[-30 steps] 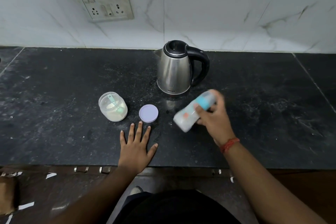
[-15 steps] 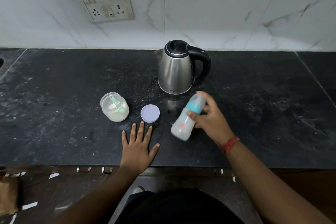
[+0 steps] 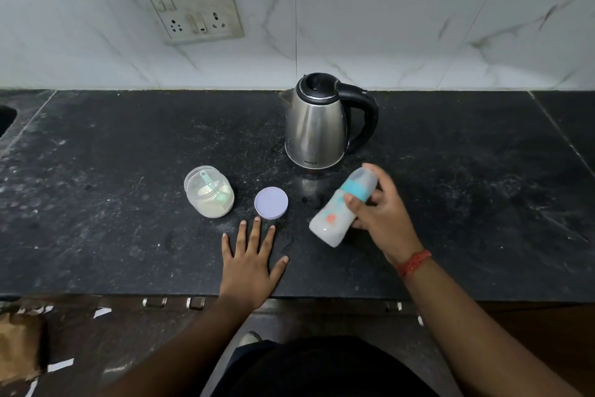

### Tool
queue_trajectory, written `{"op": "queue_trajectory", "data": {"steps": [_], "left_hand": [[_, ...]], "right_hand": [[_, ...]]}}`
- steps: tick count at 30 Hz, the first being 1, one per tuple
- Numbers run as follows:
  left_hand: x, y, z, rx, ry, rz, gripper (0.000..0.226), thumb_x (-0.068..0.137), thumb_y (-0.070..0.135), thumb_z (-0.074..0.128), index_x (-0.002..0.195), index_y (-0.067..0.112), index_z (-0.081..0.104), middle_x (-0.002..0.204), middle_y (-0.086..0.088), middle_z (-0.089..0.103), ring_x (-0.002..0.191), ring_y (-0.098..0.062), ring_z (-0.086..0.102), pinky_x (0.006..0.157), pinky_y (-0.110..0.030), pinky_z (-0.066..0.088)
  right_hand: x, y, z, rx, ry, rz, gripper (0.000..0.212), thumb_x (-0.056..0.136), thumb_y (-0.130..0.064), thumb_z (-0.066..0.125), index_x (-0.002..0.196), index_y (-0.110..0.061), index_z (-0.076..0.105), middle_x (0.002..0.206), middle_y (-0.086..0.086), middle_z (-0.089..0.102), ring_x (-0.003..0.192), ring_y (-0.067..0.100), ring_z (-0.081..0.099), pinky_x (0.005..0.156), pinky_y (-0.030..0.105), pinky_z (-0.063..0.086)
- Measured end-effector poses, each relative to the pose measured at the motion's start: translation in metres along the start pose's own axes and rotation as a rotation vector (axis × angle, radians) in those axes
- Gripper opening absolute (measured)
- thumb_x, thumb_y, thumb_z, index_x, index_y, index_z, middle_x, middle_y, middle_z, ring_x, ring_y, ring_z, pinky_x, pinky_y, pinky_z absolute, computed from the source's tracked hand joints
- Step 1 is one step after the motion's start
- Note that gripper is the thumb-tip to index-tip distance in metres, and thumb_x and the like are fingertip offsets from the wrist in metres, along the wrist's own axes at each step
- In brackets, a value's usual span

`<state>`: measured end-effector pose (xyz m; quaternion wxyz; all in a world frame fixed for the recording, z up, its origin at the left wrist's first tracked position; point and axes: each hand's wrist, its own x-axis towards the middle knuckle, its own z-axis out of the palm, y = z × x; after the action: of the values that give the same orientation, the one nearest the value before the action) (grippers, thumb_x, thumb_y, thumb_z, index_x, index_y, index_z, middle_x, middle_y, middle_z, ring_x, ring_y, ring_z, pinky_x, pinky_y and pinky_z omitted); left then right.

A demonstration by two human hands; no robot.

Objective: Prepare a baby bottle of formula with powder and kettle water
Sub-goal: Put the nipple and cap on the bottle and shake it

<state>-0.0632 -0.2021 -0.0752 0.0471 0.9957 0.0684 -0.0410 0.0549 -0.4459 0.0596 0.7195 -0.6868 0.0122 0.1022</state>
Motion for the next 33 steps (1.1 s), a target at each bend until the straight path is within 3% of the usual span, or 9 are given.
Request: {"op": "queue_trajectory", "data": {"steps": [4, 7, 11, 15, 18, 22, 25, 29, 33], "left_hand": [[0.001, 0.002, 0.000, 0.003, -0.003, -0.003, 0.079, 0.098, 0.075, 0.009, 0.162, 0.030, 0.023, 0.171, -0.006, 0.017, 0.159, -0.033, 0.009, 0.123, -0.066, 0.008], [0.000, 0.000, 0.001, -0.001, 0.006, 0.004, 0.079, 0.098, 0.074, 0.010, 0.162, 0.030, 0.025, 0.171, -0.006, 0.019, 0.158, -0.033, 0.011, 0.123, -0.066, 0.008], [0.001, 0.001, 0.000, 0.010, -0.004, -0.002, 0.079, 0.098, 0.075, 0.009, 0.162, 0.030, 0.023, 0.171, -0.006, 0.018, 0.159, -0.033, 0.010, 0.123, -0.066, 0.007], [0.000, -0.001, 0.000, 0.002, 0.000, 0.007, 0.078, 0.099, 0.074, 0.012, 0.162, 0.029, 0.025, 0.170, -0.007, 0.021, 0.158, -0.034, 0.012, 0.122, -0.067, 0.009], [0.000, 0.002, -0.001, 0.004, -0.002, 0.006, 0.078, 0.099, 0.074, 0.011, 0.162, 0.029, 0.026, 0.170, -0.007, 0.021, 0.158, -0.034, 0.012, 0.122, -0.067, 0.009], [0.000, -0.001, 0.000, 0.004, 0.000, 0.007, 0.079, 0.099, 0.074, 0.010, 0.162, 0.029, 0.024, 0.171, -0.006, 0.018, 0.159, -0.033, 0.010, 0.123, -0.066, 0.009], [0.001, 0.001, 0.000, 0.009, -0.009, -0.001, 0.079, 0.099, 0.074, 0.011, 0.162, 0.029, 0.026, 0.171, -0.006, 0.019, 0.158, -0.034, 0.012, 0.123, -0.067, 0.010], [0.000, 0.000, 0.000, 0.002, -0.001, 0.007, 0.078, 0.099, 0.073, 0.012, 0.161, 0.028, 0.029, 0.170, -0.007, 0.022, 0.158, -0.034, 0.015, 0.122, -0.067, 0.011], [0.001, 0.002, 0.001, 0.009, -0.001, -0.001, 0.079, 0.099, 0.074, 0.011, 0.162, 0.029, 0.025, 0.171, -0.006, 0.018, 0.159, -0.033, 0.011, 0.123, -0.066, 0.009]], "right_hand": [[-0.004, 0.002, -0.002, 0.163, 0.222, -0.020, 0.058, 0.093, -0.020, 0.071, 0.141, -0.035, 0.042, 0.129, 0.007, 0.061, 0.110, 0.021, 0.069, 0.079, 0.043, 0.063], [-0.005, 0.008, 0.001, -0.034, -0.027, -0.005, 0.062, 0.088, -0.016, 0.077, 0.135, -0.044, 0.049, 0.126, 0.012, 0.063, 0.109, 0.026, 0.070, 0.078, 0.048, 0.063], [-0.005, 0.005, -0.002, 0.123, 0.182, -0.034, 0.063, 0.090, -0.019, 0.075, 0.141, -0.037, 0.044, 0.129, 0.008, 0.063, 0.114, 0.024, 0.068, 0.081, 0.047, 0.062], [-0.006, 0.006, -0.003, -0.029, -0.061, -0.016, 0.066, 0.086, -0.009, 0.078, 0.135, -0.043, 0.051, 0.123, 0.006, 0.066, 0.111, 0.027, 0.069, 0.081, 0.050, 0.062], [-0.003, 0.006, -0.007, 0.137, 0.180, -0.013, 0.062, 0.089, -0.017, 0.075, 0.140, -0.039, 0.046, 0.128, 0.007, 0.063, 0.114, 0.023, 0.068, 0.080, 0.046, 0.062], [-0.002, 0.012, -0.004, -0.094, -0.054, -0.008, 0.068, 0.083, -0.016, 0.082, 0.135, -0.048, 0.051, 0.125, 0.005, 0.066, 0.114, 0.027, 0.068, 0.081, 0.050, 0.062], [-0.001, 0.008, -0.008, 0.085, 0.178, -0.015, 0.059, 0.089, -0.019, 0.076, 0.135, -0.042, 0.048, 0.126, 0.004, 0.063, 0.113, 0.024, 0.068, 0.080, 0.047, 0.062], [-0.003, 0.006, -0.003, -0.052, -0.052, -0.007, 0.063, 0.086, -0.011, 0.078, 0.134, -0.042, 0.051, 0.121, 0.007, 0.066, 0.108, 0.027, 0.070, 0.080, 0.049, 0.063], [0.001, 0.004, -0.004, 0.112, 0.188, -0.022, 0.060, 0.091, -0.016, 0.074, 0.139, -0.034, 0.043, 0.123, 0.002, 0.062, 0.111, 0.023, 0.068, 0.079, 0.046, 0.063]]}}
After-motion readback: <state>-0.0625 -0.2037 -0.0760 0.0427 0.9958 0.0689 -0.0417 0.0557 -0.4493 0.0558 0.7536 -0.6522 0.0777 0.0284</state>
